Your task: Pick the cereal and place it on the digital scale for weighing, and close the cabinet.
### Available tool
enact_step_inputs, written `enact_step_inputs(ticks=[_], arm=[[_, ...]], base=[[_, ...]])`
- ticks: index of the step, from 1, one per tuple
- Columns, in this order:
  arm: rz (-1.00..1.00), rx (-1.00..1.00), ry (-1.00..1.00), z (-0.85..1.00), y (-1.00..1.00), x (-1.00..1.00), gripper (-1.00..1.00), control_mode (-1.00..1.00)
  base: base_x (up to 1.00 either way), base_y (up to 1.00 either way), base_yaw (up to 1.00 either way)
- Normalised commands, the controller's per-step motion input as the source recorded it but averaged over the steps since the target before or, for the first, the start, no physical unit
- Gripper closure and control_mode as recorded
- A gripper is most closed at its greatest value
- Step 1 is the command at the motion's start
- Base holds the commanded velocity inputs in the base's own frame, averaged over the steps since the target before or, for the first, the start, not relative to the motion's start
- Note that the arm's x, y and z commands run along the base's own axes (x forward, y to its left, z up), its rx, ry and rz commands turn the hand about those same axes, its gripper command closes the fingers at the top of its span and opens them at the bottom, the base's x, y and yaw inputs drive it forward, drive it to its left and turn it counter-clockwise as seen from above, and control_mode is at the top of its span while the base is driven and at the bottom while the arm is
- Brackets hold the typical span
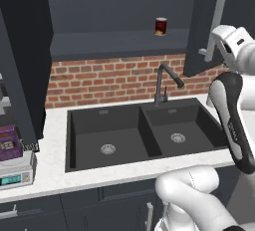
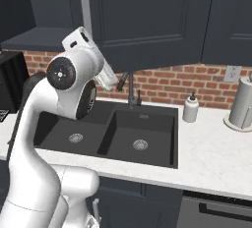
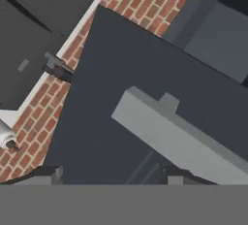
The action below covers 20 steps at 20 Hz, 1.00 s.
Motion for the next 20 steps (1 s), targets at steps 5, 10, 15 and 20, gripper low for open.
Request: enact_step_inputs(ticks=[5,10,15,20], arm=[[-0.12,-0.07,0.13,0.03,0.28,0.8,-1.0,-1.0],[-0.04,-0.06,0.09,0.0,0.24,0.85,-1.0,-1.0],[0.0,-0.01,0.02,0.0,0.03,0.55,-1.0,-1.0],[0.0,0.0,-0.08,-0.04,0.0,0.38,-1.0,-1.0]], base=[[0.0,0.0,0.0],[0.0,0.0,0.0],[0.0,0.0,0.0],[0.0,0.0,0.0]])
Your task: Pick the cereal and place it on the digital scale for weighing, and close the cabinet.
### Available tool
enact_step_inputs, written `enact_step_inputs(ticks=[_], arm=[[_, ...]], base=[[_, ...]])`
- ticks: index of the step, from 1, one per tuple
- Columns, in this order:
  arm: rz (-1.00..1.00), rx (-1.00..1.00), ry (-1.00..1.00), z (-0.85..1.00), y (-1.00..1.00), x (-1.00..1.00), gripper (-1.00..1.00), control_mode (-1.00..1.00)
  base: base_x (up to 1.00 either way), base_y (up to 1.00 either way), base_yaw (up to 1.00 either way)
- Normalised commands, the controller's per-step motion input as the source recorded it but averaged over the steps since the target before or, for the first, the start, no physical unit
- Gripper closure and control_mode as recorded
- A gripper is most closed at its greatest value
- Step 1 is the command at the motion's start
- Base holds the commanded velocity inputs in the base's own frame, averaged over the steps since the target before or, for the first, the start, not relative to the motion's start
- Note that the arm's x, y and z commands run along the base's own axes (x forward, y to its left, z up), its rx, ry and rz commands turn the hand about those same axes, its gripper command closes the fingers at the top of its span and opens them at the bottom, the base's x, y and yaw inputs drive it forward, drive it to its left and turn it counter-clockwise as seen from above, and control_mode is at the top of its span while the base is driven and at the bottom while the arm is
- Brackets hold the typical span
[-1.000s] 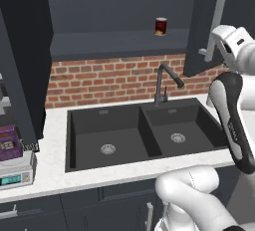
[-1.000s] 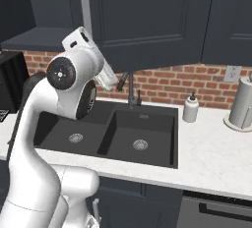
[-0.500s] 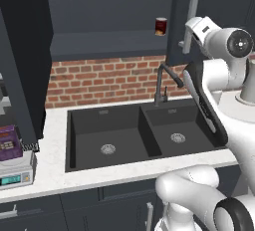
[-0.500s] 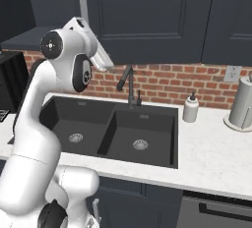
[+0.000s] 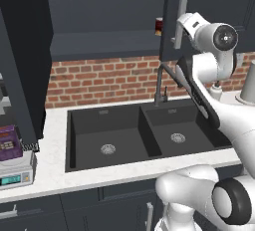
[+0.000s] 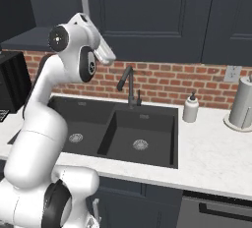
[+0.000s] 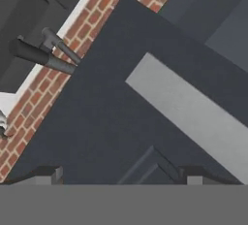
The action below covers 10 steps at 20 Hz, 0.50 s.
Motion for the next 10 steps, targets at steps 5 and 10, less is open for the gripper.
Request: enact_step_inputs(ticks=[5,10], arm=[[0.0,0.0,-0.04,-0.27,0.01,0.68,-1.0,-1.0],[0.0,0.0,0.0,-0.37,0.08,0.94,-1.0,-1.0]], base=[[0.0,0.0,0.0],[0.0,0.0,0.0]])
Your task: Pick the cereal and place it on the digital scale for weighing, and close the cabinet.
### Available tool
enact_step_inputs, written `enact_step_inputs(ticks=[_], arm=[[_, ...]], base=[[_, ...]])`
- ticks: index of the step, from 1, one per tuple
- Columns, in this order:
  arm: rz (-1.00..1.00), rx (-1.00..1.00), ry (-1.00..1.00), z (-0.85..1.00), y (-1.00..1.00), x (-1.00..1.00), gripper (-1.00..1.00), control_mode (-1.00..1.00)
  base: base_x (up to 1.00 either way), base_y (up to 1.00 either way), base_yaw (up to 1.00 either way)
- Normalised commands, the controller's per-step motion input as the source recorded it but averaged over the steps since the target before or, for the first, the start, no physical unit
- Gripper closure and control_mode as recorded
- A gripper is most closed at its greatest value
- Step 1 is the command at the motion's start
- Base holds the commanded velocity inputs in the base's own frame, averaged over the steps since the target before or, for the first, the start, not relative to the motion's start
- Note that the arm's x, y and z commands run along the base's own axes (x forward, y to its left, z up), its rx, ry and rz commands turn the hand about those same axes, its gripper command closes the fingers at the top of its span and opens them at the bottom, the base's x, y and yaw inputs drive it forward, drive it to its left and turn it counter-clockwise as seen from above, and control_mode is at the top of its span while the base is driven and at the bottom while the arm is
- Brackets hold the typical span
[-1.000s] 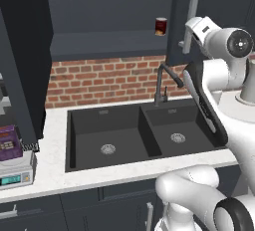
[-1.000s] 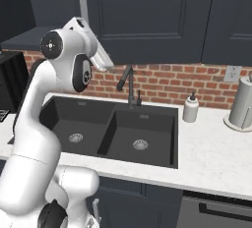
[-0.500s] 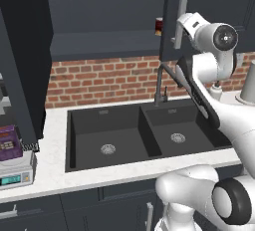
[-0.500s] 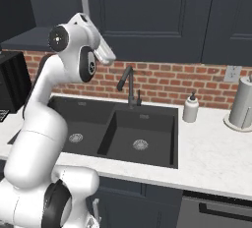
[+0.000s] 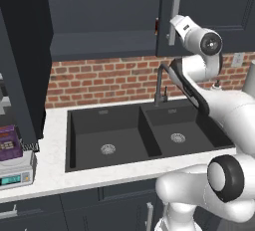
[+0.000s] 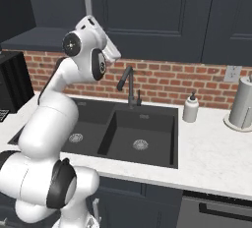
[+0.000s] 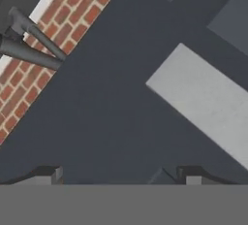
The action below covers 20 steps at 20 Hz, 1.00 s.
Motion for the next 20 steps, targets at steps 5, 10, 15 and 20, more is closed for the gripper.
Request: enact_step_inputs(ticks=[5,10,15,20], arm=[[0.0,0.0,0.0,-0.08,0.07,0.82,-1.0,-1.0],[0.0,0.0,0.0,0.09,-0.08,-0.06,-1.0,-1.0],[0.0,0.0,0.0,0.42,-0.16,-0.62,-1.0,-1.0],[0.0,0.0,0.0,0.35,-0.11,-0.65,-1.0,-1.0]], base=[[0.0,0.0,0.0],[0.0,0.0,0.0],[0.0,0.0,0.0],[0.0,0.0,0.0]])
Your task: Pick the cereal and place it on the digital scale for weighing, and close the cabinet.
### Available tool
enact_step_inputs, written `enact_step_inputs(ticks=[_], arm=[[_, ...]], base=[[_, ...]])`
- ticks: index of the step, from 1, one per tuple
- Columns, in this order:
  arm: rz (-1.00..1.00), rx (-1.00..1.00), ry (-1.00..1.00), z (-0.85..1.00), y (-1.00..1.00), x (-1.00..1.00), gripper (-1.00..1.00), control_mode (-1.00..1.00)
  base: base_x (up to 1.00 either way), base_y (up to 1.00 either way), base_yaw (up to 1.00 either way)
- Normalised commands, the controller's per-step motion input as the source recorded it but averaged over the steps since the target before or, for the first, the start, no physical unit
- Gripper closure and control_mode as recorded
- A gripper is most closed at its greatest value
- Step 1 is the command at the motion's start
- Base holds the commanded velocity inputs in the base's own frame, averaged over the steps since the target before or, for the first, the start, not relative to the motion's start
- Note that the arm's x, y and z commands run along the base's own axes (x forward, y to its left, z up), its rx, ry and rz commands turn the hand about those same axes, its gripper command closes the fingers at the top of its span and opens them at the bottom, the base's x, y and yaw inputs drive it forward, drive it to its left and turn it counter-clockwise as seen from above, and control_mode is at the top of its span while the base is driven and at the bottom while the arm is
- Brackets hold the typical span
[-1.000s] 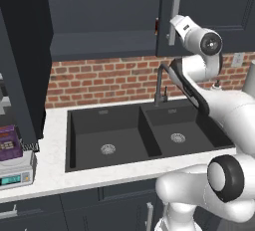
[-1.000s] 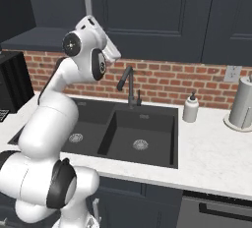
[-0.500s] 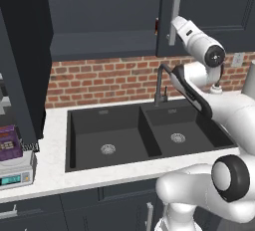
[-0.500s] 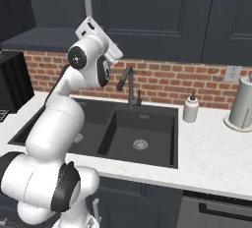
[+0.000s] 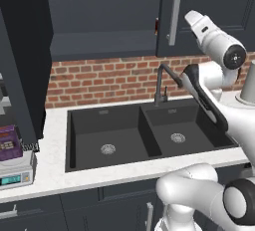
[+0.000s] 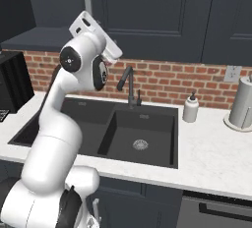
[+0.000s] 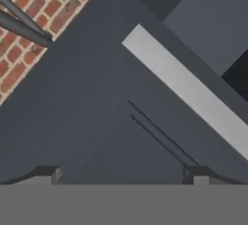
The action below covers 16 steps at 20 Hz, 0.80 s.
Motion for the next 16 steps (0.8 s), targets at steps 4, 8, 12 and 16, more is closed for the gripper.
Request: enact_step_inputs(ticks=[4,8,12,16], arm=[[0.0,-0.01,0.05,0.26,-0.08,-0.68,-1.0,-1.0],[0.0,-0.07,0.2,0.26,0.0,-0.82,-1.0,-1.0],[0.0,-0.13,0.33,0.28,0.0,-0.82,-1.0,-1.0],[0.0,-0.07,0.24,0.09,0.01,-0.82,-1.0,-1.0]], base=[[0.0,0.0,0.0],[0.0,0.0,0.0],[0.0,0.0,0.0],[0.0,0.0,0.0]])
